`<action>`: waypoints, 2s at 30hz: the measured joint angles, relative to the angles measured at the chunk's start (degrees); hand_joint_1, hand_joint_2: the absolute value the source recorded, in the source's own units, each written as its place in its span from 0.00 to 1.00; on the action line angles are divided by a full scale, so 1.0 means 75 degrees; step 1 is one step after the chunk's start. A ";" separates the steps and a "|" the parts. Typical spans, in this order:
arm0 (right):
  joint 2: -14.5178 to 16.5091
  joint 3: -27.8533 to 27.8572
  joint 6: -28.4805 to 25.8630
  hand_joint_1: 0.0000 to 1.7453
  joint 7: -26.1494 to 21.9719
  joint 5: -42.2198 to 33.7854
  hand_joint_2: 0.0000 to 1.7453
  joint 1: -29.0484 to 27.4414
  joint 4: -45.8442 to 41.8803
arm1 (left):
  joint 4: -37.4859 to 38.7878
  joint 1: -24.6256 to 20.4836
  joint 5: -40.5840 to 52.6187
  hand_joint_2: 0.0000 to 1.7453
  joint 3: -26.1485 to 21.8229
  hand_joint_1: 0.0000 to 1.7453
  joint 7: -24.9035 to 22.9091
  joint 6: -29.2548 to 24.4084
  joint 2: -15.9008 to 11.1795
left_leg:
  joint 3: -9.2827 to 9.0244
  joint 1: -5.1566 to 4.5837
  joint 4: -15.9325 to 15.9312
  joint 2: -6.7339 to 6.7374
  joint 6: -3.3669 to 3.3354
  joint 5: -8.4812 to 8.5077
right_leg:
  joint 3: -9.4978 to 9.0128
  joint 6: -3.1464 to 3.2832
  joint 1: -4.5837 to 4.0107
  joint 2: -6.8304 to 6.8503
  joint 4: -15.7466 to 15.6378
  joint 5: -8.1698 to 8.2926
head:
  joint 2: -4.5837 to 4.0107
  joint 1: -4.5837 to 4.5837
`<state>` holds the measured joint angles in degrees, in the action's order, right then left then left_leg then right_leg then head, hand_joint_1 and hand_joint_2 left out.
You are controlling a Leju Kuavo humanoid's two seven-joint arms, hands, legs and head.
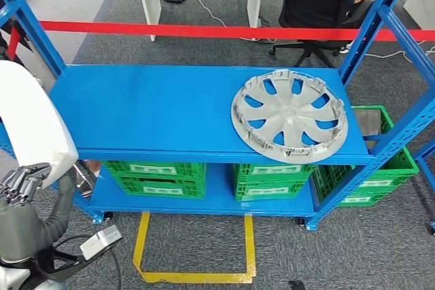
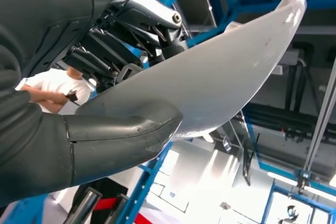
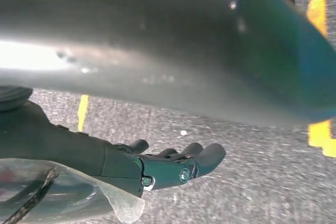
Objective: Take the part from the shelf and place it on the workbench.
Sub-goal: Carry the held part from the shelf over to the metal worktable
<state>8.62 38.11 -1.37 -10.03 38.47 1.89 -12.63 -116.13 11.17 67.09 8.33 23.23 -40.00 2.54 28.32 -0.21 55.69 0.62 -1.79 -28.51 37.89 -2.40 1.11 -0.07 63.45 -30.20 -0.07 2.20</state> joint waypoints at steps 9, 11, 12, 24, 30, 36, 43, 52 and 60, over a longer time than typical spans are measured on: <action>0.0117 0.0000 -0.0266 0.00 0.0041 0.0180 0.00 0.0082 0.0000 | -0.0368 0.0573 -0.0640 1.00 -0.0727 1.00 0.0483 -0.0001 0.0025 | 0.0914 -0.0090 0.0246 0.0033 0.0068 0.0647 | -0.1572 0.0134 -0.0068 0.0012 -0.0745 -0.0265 | 0.0000 0.0015; 0.0163 -0.0001 -0.0292 0.00 0.0045 0.0199 0.00 0.0107 0.0001 | -0.0433 0.0620 -0.0703 1.00 -0.0863 1.00 0.0524 -0.0002 0.0025 | 0.0968 -0.0075 0.0247 0.0035 0.0153 0.0786 | -0.1673 0.0196 -0.0099 0.0012 -0.1061 -0.0318 | 0.0000 0.0010; 0.0186 -0.0001 -0.0297 0.00 0.0048 0.0203 0.00 0.0108 0.0006 | -0.0457 0.0643 -0.0725 1.00 -0.0919 1.00 0.0536 -0.0003 0.0025 | 0.0989 -0.0059 0.0248 0.0024 0.0200 0.0809 | -0.1597 0.0242 -0.0095 0.0023 -0.1064 -0.0253 | 0.0000 0.0016; 0.0329 -0.0001 -0.0401 0.00 0.0066 0.0280 0.00 0.0163 0.0016 | -0.0590 0.0870 -0.0972 1.00 -0.1374 1.00 0.0618 -0.0003 0.0007 | -0.0305 0.0216 0.0392 -0.0105 0.0573 -0.0295 | -0.0390 0.0159 0.0009 0.0083 -0.0804 0.0714 | 0.0000 -0.0066; 0.0334 -0.0001 -0.0399 0.00 0.0054 0.0259 0.00 0.0138 0.0026 | -0.0608 0.0871 -0.0973 1.00 -0.1387 1.00 0.0571 -0.0001 0.0000 | -0.0090 0.0141 -0.0012 -0.0066 0.0098 -0.0127 | -0.0047 -0.0093 0.0062 0.0041 -0.0417 0.0379 | 0.0000 -0.0039; 0.0334 -0.0001 -0.0401 0.00 0.0022 0.0232 0.00 0.0145 0.0026 | -0.0608 0.0866 -0.0931 1.00 -0.1368 1.00 0.0495 0.0000 -0.0007 | 0.0677 -0.0043 0.0048 -0.0013 -0.0024 0.0456 | -0.0188 0.0033 -0.0054 0.0033 0.1295 -0.0308 | 0.0000 0.0001; 0.0329 0.0004 -0.0410 0.00 -0.0020 0.0208 0.00 0.0202 0.0015 | -0.0608 0.0818 -0.0915 1.00 -0.1313 1.00 0.0411 0.0000 -0.0038 | 0.1068 -0.0124 0.0147 0.0014 0.0126 0.0943 | -0.1921 0.0359 -0.0224 0.0050 -0.1336 -0.0319 | 0.0000 0.0014; 0.0328 0.0053 -0.0410 0.00 -0.0021 0.0192 0.00 0.0154 0.0023 | -0.0597 0.0752 -0.0931 1.00 -0.1183 1.00 0.0289 0.0000 -0.0110 | 0.0771 0.0084 0.1945 -0.0046 0.0434 -0.0140 | -0.0870 0.0426 -0.0152 0.0121 -0.1086 0.0467 | 0.0000 -0.0025; 0.0315 0.0069 -0.0413 0.00 -0.0022 0.0191 0.00 0.0142 0.0023 | -0.0593 0.0677 -0.0974 1.00 -0.1139 1.00 0.0255 0.0001 -0.0129 | -0.0105 0.0081 0.0006 -0.0033 0.0079 -0.0172 | -0.0192 0.0080 -0.0156 0.0055 -0.0544 0.0420 | 0.0000 -0.0006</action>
<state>10.99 38.63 -4.47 -10.19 39.90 2.96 -12.46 -120.58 16.25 59.79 -0.21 25.14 -39.99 1.57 27.53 0.39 55.73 0.37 -1.20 -29.80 36.45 -1.80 -0.07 0.34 59.37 -27.06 -0.07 2.15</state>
